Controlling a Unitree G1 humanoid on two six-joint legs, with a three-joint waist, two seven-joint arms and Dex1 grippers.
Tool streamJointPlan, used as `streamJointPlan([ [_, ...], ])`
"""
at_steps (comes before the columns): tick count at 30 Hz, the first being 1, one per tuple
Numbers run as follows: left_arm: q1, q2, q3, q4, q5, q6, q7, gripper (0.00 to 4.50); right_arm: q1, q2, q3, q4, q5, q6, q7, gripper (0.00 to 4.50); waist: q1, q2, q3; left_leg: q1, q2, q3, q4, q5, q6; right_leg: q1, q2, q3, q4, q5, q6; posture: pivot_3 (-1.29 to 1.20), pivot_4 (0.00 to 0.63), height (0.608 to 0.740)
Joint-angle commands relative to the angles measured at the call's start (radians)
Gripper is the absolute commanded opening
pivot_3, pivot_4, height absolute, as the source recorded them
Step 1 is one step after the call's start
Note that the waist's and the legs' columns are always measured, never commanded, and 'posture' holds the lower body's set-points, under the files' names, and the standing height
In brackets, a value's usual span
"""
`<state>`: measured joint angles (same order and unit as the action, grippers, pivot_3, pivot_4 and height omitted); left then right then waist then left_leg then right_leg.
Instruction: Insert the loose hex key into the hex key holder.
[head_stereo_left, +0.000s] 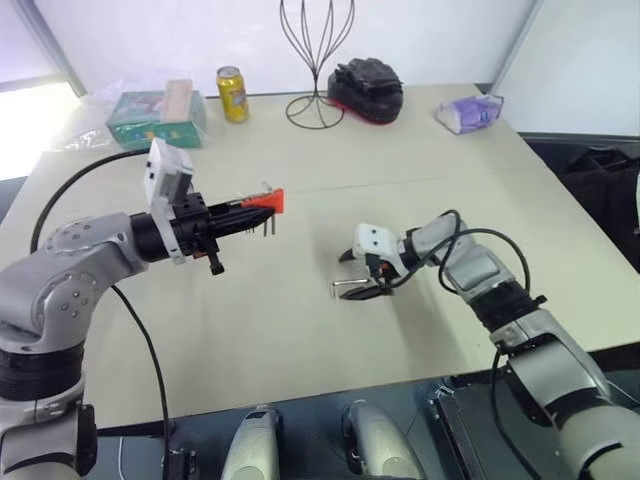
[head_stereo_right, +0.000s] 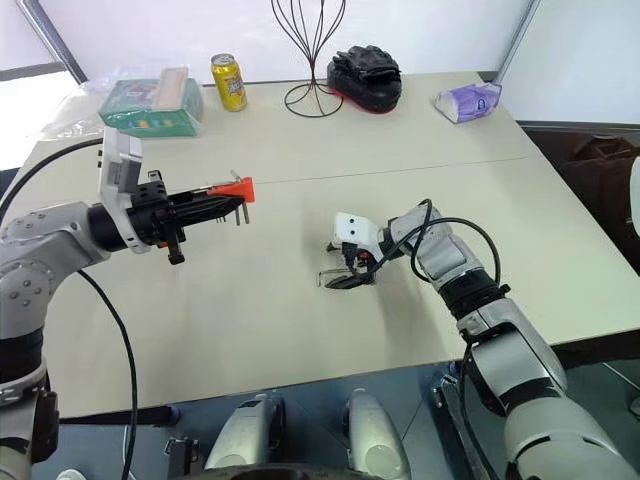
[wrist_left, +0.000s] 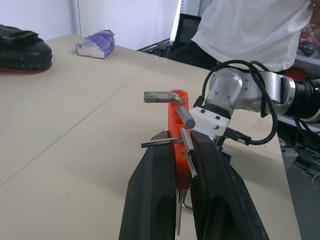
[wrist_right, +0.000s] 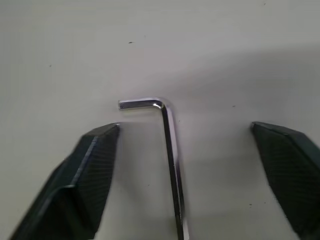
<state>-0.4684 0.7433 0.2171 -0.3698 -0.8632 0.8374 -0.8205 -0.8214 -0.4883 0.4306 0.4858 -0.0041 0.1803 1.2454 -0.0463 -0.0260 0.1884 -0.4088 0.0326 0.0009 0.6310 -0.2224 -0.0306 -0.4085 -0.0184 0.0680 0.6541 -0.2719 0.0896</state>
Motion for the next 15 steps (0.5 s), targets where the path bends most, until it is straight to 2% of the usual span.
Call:
streamJointPlan([
  [1,0.003,0.011,0.027,-0.039,-0.014,-0.015,0.007,0.0,0.003,0.005,0.004,0.022,-0.042,-0.001,-0.021,2.12,0.001,0.0,0.0,0.0,0.0,0.0,0.0,0.0,0.0,0.0,0.0,0.0,0.0,0.0,0.0,0.0,0.15,0.74],
  [5,0.004,0.01,0.026,-0.037,-0.013,-0.017,0.011,0.0,0.015,0.007,0.0,0.005,-0.045,0.011,-0.019,0.21,0.002,0.0,0.0,0.0,0.0,-0.001,0.001,0.0,0.0,0.001,0.0,0.0,0.0,0.0,0.0,0.0,0.15,0.74],
  [9,0.004,0.007,0.023,-0.032,-0.01,-0.021,0.016,0.0,0.041,0.009,-0.032,-0.046,-0.04,0.013,-0.07,0.1,0.002,0.0,0.0,0.0,0.0,-0.001,0.001,0.0,0.0,0.001,0.0,0.0,0.0,0.0,0.0,0.0,0.15,0.74],
  [12,0.002,-0.001,0.024,-0.025,-0.006,-0.028,0.023,0.0,0.045,0.047,-0.105,-0.065,-0.039,0.024,-0.226,0.1,0.002,0.0,0.0,0.0,0.0,-0.001,0.001,0.0,0.0,0.001,0.0,0.0,0.0,0.0,0.0,0.0,0.15,0.74],
  [15,-0.005,-0.013,0.018,-0.013,0.007,-0.039,0.033,0.0,0.038,0.124,-0.254,-0.098,0.009,-0.061,-0.46,0.1,0.001,0.0,0.0,-0.001,0.0,-0.001,0.0,0.0,0.0,0.0,0.001,0.0,0.001,0.0,0.0,0.0,0.15,0.74],
])
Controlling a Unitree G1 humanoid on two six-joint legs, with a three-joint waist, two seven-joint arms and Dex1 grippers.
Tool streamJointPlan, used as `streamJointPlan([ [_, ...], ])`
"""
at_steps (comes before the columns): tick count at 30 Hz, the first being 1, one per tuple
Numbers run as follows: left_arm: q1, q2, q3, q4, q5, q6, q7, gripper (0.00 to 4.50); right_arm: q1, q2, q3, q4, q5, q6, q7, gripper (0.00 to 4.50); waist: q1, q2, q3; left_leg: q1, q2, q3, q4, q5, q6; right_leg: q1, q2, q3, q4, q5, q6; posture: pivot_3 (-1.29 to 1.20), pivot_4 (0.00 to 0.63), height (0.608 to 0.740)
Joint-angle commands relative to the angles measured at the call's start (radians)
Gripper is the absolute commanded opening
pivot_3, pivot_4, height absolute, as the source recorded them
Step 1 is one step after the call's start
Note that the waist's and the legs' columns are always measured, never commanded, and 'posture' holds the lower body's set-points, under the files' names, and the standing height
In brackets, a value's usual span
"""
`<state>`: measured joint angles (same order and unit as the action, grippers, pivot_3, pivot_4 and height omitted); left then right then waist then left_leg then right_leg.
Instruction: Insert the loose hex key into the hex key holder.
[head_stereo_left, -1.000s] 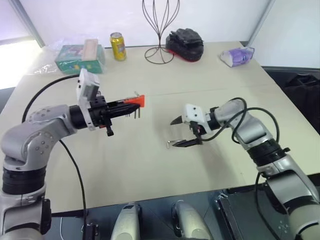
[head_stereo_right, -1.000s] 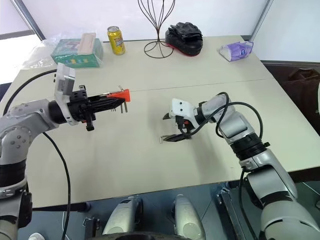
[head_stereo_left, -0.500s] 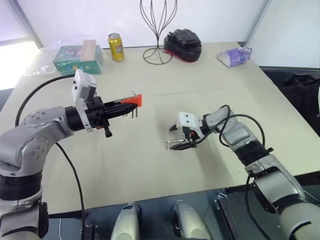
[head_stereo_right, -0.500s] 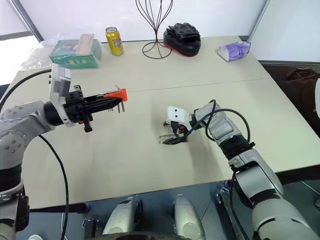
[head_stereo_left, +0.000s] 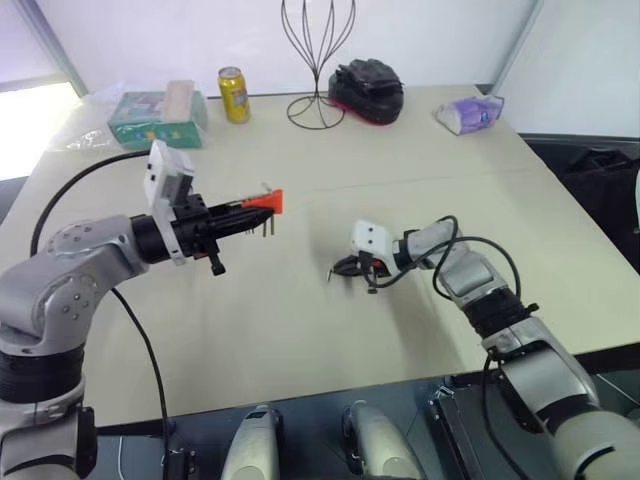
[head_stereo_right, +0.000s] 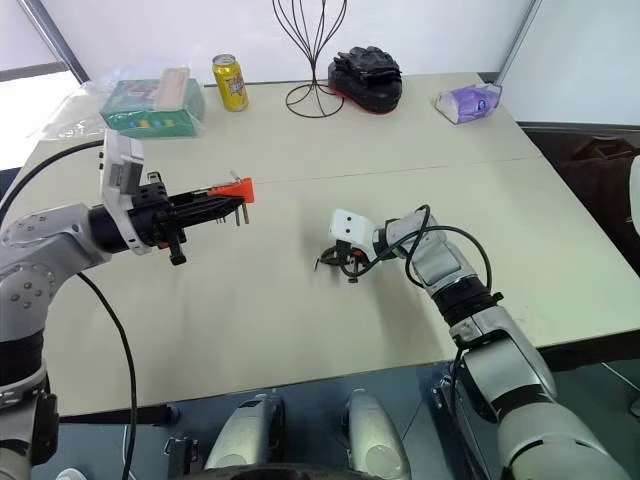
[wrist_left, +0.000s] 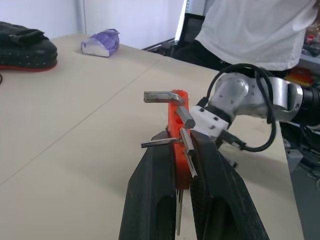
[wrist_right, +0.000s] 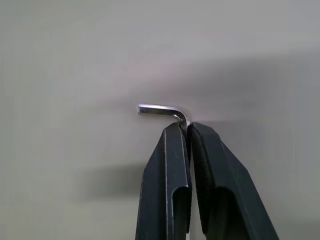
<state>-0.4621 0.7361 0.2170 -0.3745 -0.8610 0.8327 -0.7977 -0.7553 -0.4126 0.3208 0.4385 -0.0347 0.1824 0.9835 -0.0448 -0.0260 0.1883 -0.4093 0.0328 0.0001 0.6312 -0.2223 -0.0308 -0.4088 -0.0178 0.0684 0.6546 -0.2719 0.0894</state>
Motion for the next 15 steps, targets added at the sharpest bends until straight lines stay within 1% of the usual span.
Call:
streamJointPlan([
  [1,-0.015,-0.012,0.016,-0.002,0.008,-0.038,0.016,0.0,-0.034,0.075,-0.196,-0.065,0.047,-0.09,-0.289,0.1,0.0,0.0,0.0,-0.001,0.0,0.0,0.0,0.0,0.0,-0.001,0.0,0.0,0.0,0.0,0.0,0.0,0.15,0.74],
  [4,-0.029,-0.027,0.006,0.01,0.018,-0.05,0.028,0.0,-0.052,0.132,-0.302,-0.126,0.066,-0.132,-0.467,0.1,0.001,0.0,0.0,-0.001,0.0,0.0,-0.001,0.0,0.0,-0.002,-0.001,0.001,0.0,0.0,0.0,0.0,0.15,0.74],
  [6,-0.043,-0.041,-0.005,0.018,0.025,-0.056,0.035,0.0,-0.067,0.173,-0.364,-0.191,0.101,-0.135,-0.554,0.1,0.004,0.0,0.0,-0.002,0.0,0.0,-0.001,0.0,0.0,-0.002,-0.001,0.0,0.0,0.0,0.0,0.0,0.15,0.74],
  [10,-0.07,-0.061,-0.028,0.041,0.047,-0.072,0.035,0.0,-0.08,0.252,-0.413,-0.333,0.214,-0.026,-0.606,0.1,0.002,0.0,0.0,-0.003,0.0,0.0,-0.001,0.0,0.0,-0.002,-0.002,0.0,0.0,0.0,0.0,0.0,0.15,0.74],
  [15,-0.114,-0.086,-0.054,0.084,0.072,-0.092,0.03,0.0,-0.08,0.33,-0.408,-0.488,0.371,0.137,-0.601,0.1,0.001,0.001,0.0,-0.002,0.0,0.0,-0.002,0.0,0.0,-0.003,-0.001,0.0,0.0,0.0,0.0,0.0,0.15,0.74],
])
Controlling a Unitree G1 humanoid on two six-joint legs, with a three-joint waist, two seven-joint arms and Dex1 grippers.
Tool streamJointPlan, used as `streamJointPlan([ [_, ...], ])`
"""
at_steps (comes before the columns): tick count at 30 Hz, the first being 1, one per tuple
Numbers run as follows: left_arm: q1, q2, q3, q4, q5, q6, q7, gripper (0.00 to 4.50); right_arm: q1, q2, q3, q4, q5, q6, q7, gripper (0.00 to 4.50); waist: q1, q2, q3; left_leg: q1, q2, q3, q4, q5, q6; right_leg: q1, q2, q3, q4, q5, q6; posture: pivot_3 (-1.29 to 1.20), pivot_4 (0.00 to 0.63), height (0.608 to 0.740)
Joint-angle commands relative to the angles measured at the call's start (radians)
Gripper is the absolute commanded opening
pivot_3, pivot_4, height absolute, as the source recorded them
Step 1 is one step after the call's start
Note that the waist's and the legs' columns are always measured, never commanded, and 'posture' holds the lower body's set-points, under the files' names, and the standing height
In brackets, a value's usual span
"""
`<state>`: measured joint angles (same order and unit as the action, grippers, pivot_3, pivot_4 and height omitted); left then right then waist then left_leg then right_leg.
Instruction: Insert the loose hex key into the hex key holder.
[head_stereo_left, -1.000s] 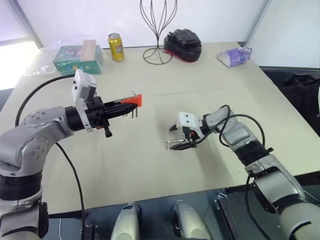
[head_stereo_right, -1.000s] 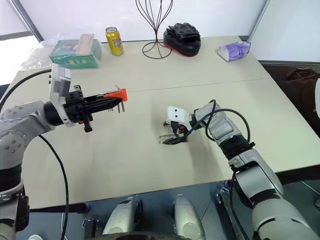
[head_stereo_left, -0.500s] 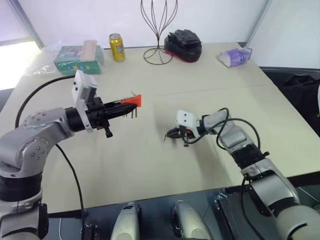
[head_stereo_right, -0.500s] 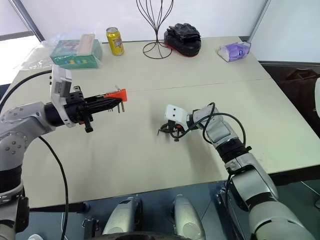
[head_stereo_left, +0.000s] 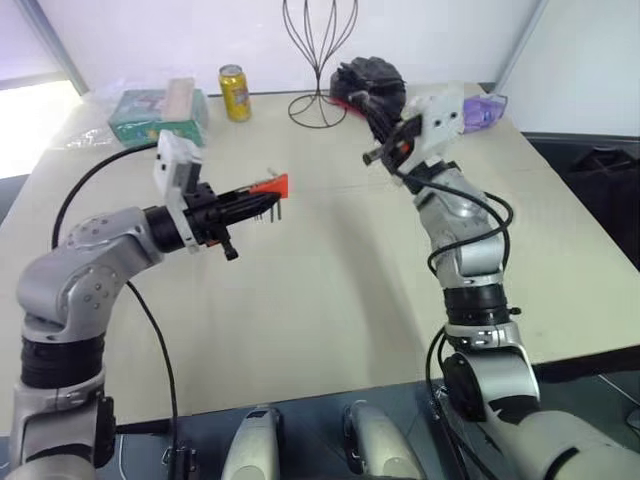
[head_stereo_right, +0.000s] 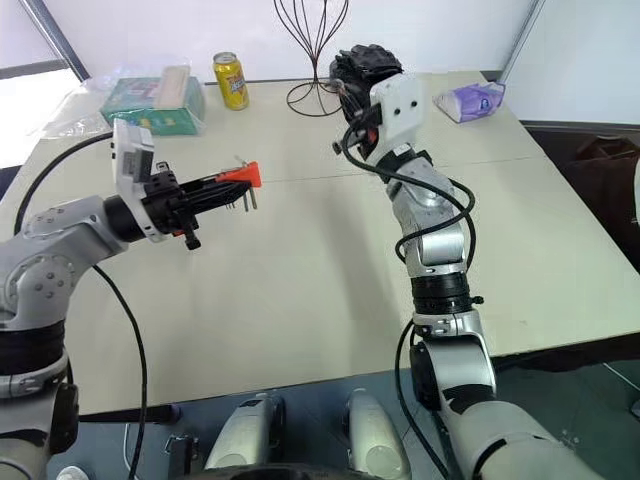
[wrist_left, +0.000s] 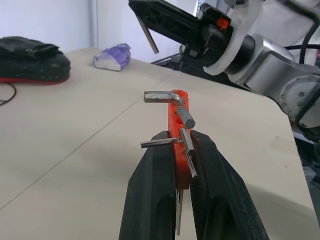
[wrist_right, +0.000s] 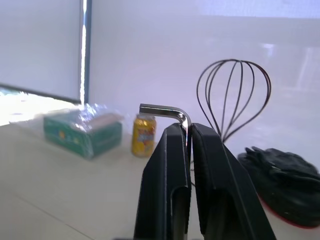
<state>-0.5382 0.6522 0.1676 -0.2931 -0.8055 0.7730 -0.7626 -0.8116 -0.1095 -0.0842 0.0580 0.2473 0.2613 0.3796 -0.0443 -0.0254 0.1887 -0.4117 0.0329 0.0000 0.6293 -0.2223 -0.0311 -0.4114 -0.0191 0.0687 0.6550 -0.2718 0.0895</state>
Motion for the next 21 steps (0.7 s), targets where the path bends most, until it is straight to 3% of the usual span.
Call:
streamJointPlan([
  [1,-0.045,-0.007,-0.01,0.008,0.022,-0.036,-0.006,0.0,-0.024,0.036,-0.001,-0.128,0.114,0.082,0.004,0.1,0.0,0.0,0.0,0.0,0.0,0.0,0.0,0.0,0.0,0.0,0.0,0.0,0.0,0.0,0.0,0.0,0.15,0.74],
  [8,-0.095,-0.041,-0.035,0.039,0.042,-0.049,-0.009,0.0,-0.027,0.121,0.021,-0.189,0.206,0.078,0.005,0.1,0.0,0.0,0.0,0.0,0.0,0.0,0.0,0.0,0.0,0.0,0.0,0.0,0.0,0.0,0.0,0.0,0.15,0.74],
  [21,-0.157,-0.08,-0.03,0.068,0.042,-0.042,0.004,0.0,-0.003,0.181,0.122,-0.159,0.083,-0.137,-0.028,0.1,0.0,0.0,0.0,0.0,0.0,0.0,0.0,0.0,0.0,-0.001,0.0,0.0,0.0,0.0,0.0,0.0,0.15,0.74],
])
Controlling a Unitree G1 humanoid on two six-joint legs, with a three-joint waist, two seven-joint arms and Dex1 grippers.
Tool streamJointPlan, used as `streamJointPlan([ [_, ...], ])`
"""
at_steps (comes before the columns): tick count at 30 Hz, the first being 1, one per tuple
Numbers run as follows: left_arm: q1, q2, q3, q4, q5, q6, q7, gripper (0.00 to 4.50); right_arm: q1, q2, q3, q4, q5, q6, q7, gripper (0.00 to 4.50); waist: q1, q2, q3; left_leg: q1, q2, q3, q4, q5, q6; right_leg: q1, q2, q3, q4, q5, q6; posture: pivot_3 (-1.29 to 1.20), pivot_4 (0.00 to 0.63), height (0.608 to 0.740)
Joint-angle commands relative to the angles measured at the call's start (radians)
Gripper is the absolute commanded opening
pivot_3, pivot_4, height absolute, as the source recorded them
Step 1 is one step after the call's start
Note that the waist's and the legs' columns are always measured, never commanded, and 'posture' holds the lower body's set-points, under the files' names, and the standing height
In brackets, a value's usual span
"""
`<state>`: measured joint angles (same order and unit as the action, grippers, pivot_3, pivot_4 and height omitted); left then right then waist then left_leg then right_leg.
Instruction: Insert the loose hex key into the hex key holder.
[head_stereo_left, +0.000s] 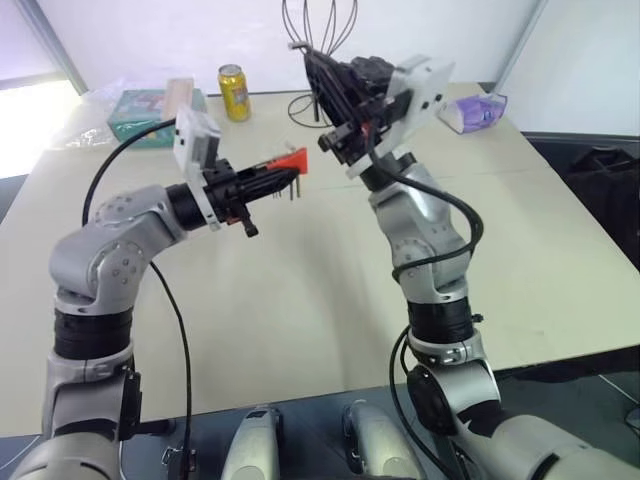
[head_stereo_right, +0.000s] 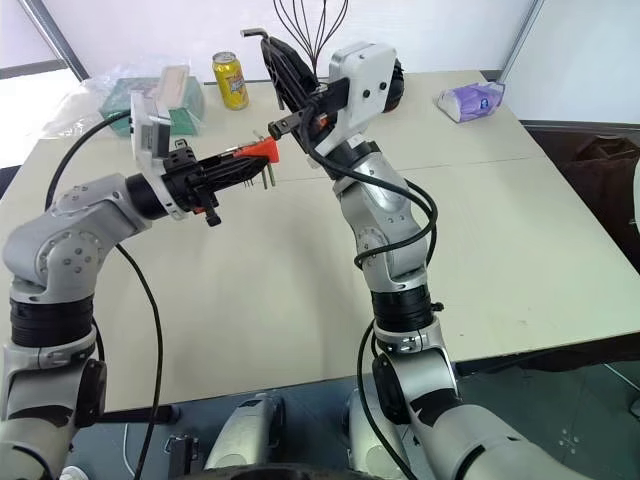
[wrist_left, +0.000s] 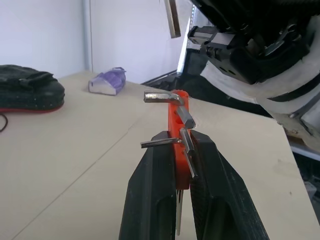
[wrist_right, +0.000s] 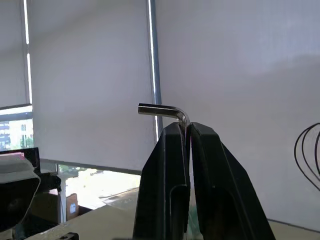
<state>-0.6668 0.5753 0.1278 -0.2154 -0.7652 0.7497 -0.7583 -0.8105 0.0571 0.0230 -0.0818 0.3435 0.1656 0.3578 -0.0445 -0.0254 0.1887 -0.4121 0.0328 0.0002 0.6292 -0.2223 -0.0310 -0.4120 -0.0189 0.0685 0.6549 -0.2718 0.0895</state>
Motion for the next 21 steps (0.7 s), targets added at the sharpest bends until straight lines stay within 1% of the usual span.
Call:
streamJointPlan([
  [1,-0.033,-0.004,0.009,-0.007,0.002,-0.02,0.0,0.0,-0.003,0.016,0.018,-0.018,-0.016,-0.048,-0.006,0.1,0.0,0.0,0.0,0.0,0.0,0.0,0.0,0.0,0.0,0.0,0.0,0.0,0.0,0.0,0.0,0.0,0.15,0.74],
  [10,-0.07,-0.025,0.006,0.013,0.009,-0.022,0.002,0.0,0.021,0.024,0.042,-0.007,-0.025,-0.076,-0.012,0.1,0.0,0.0,0.0,0.0,0.0,0.0,0.0,0.0,0.0,0.0,0.0,0.0,0.0,0.0,0.0,0.0,0.15,0.74],
  [21,-0.076,-0.035,0.015,0.015,0.007,-0.018,0.002,0.0,0.028,0.018,0.048,-0.023,-0.028,-0.07,-0.025,0.1,0.0,0.0,0.0,0.0,0.0,-0.001,0.0,0.0,0.0,0.0,0.0,0.0,0.0,0.0,0.0,0.0,0.15,0.74],
])
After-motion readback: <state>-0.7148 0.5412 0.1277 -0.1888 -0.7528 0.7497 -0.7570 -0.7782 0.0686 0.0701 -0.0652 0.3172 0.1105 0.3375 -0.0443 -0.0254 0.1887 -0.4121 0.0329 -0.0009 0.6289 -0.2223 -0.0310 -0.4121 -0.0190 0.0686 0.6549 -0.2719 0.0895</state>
